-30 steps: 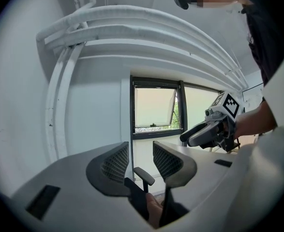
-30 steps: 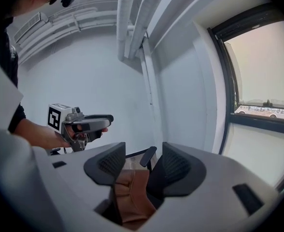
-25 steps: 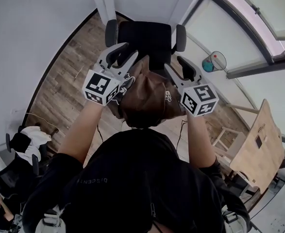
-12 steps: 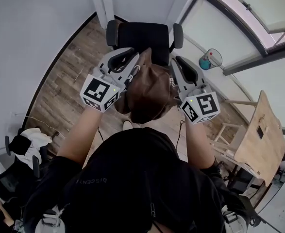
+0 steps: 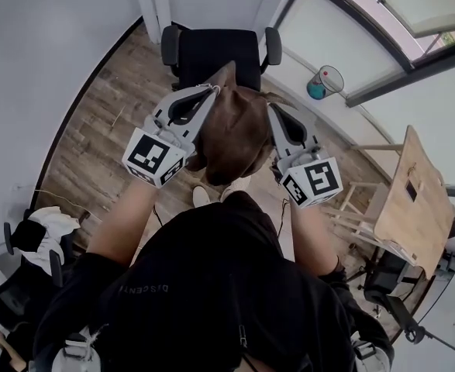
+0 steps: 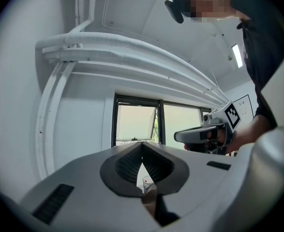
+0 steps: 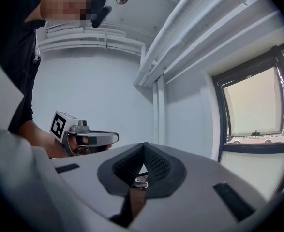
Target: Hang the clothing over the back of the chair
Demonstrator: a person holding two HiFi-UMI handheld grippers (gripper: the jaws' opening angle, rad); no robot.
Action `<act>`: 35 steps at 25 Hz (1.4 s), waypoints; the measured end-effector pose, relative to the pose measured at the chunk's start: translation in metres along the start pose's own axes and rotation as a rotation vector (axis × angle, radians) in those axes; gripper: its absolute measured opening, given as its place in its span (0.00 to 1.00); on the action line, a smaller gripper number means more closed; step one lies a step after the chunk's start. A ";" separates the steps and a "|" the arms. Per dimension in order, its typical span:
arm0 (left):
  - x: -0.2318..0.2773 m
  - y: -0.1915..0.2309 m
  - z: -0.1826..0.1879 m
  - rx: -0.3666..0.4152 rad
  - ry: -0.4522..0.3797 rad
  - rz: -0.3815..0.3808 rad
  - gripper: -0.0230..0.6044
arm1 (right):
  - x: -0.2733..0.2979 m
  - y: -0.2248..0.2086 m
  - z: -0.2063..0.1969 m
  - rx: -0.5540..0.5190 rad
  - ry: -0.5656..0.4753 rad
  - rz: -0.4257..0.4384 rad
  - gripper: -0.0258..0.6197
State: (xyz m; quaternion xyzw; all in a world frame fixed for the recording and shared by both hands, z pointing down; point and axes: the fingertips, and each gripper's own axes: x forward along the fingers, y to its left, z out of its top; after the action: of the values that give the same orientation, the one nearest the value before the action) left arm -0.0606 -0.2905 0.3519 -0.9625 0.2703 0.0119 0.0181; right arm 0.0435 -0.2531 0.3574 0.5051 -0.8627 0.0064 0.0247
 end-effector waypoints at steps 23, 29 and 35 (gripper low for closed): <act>-0.058 -0.158 0.015 0.010 0.004 0.160 0.07 | -0.128 0.065 0.001 0.007 -0.025 0.217 0.05; -0.073 -0.196 0.012 0.014 0.007 0.196 0.07 | -0.158 0.080 -0.001 0.006 -0.027 0.252 0.05; -0.083 -0.220 0.009 0.015 0.006 0.227 0.07 | -0.176 0.089 -0.006 0.007 -0.017 0.276 0.05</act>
State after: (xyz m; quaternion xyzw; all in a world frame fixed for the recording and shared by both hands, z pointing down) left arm -0.0170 -0.0595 0.3517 -0.9256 0.3776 0.0093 0.0229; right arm 0.0523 -0.0565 0.3561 0.3816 -0.9242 0.0086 0.0144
